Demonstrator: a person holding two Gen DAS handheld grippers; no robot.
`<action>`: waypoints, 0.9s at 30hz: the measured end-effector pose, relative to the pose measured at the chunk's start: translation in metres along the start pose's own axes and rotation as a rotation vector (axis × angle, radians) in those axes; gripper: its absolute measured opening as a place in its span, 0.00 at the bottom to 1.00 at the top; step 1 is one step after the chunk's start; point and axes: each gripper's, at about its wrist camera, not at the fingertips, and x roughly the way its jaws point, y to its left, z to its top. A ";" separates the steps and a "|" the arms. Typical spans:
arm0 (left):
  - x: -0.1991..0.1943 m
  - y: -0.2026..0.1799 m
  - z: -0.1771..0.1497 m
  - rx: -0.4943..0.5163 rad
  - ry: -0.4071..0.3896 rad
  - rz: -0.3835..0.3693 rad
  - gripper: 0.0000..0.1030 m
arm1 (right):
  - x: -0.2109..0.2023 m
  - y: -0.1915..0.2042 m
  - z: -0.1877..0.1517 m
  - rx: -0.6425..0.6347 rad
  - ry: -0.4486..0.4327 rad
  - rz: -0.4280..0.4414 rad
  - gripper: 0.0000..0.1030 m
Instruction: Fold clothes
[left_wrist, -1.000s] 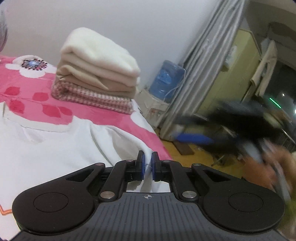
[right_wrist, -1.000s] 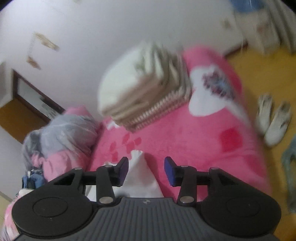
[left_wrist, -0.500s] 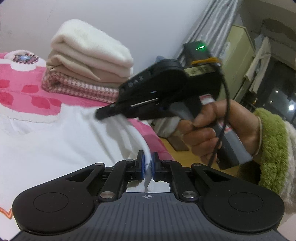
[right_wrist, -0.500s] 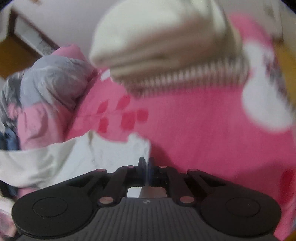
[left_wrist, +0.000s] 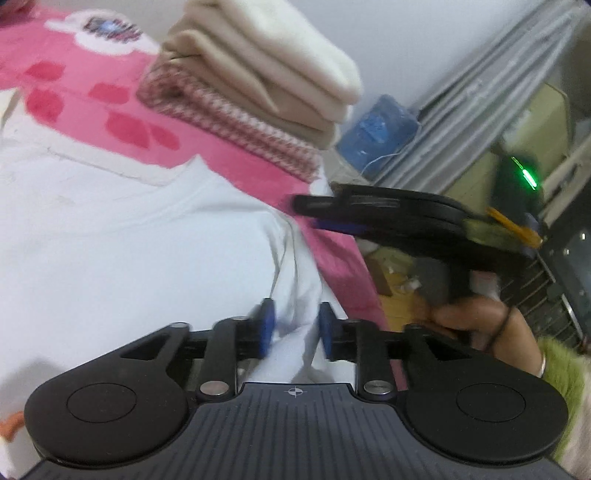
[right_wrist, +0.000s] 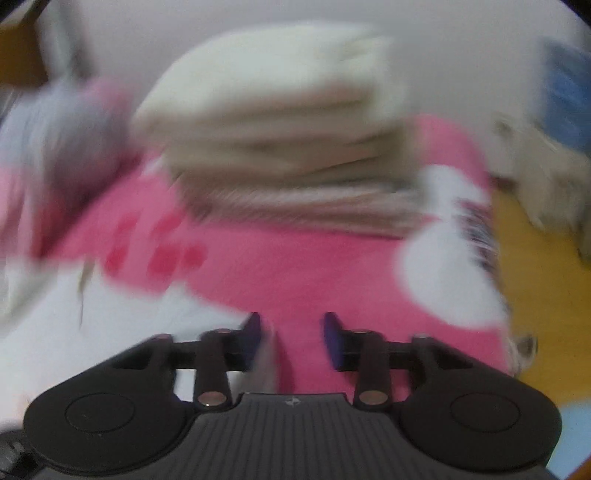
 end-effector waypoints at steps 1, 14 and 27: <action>-0.004 0.000 0.003 -0.009 0.004 0.007 0.42 | -0.013 -0.014 0.000 0.077 -0.032 0.008 0.40; -0.114 -0.006 0.076 0.185 0.116 0.166 0.59 | -0.135 -0.072 -0.070 0.517 -0.202 0.353 0.42; -0.231 -0.002 0.023 0.410 0.432 0.300 0.67 | -0.222 0.039 -0.102 0.499 -0.043 0.884 0.43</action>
